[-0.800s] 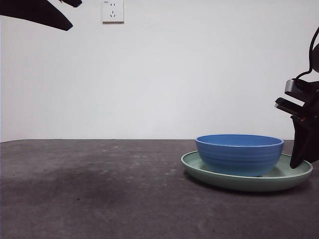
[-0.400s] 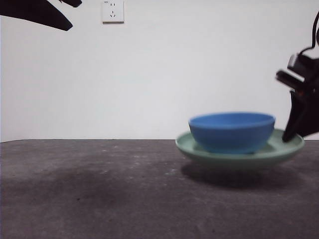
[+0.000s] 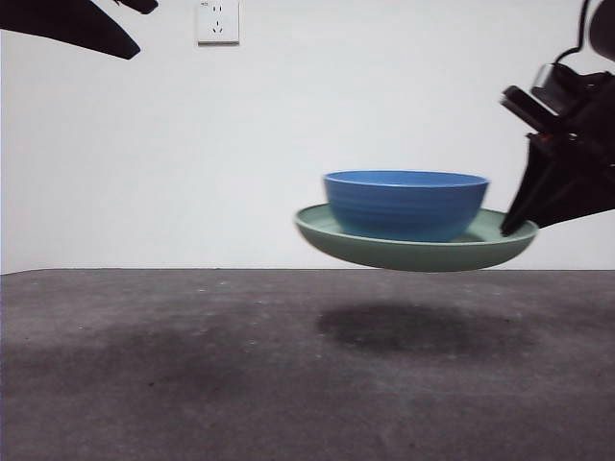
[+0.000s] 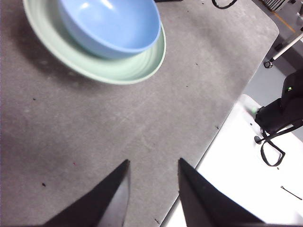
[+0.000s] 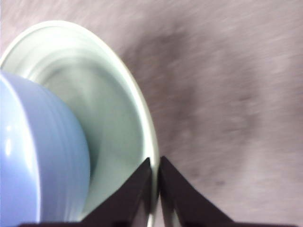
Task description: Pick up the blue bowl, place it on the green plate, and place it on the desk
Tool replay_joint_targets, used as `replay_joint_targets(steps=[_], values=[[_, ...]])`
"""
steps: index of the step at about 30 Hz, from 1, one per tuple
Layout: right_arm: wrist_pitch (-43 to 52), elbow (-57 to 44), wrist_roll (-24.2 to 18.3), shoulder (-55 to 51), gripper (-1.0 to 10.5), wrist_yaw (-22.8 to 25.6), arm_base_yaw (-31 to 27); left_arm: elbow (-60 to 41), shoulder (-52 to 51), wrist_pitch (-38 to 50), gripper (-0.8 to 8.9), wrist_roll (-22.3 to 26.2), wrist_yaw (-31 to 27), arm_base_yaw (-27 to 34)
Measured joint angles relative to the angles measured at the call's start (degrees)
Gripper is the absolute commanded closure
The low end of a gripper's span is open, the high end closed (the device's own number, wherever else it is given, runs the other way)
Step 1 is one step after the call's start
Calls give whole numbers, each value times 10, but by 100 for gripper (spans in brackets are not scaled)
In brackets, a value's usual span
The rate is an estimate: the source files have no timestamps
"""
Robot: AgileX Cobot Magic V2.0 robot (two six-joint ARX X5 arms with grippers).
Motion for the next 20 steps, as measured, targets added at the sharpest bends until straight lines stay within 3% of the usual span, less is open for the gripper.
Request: replay_joint_targets(steps=[10,20], values=[[59,2,55,9,933,44,101,0,0,-1,650,0,0,0],[115,5,96,87,933,64,143,0,0,-3,650,0,0,0]])
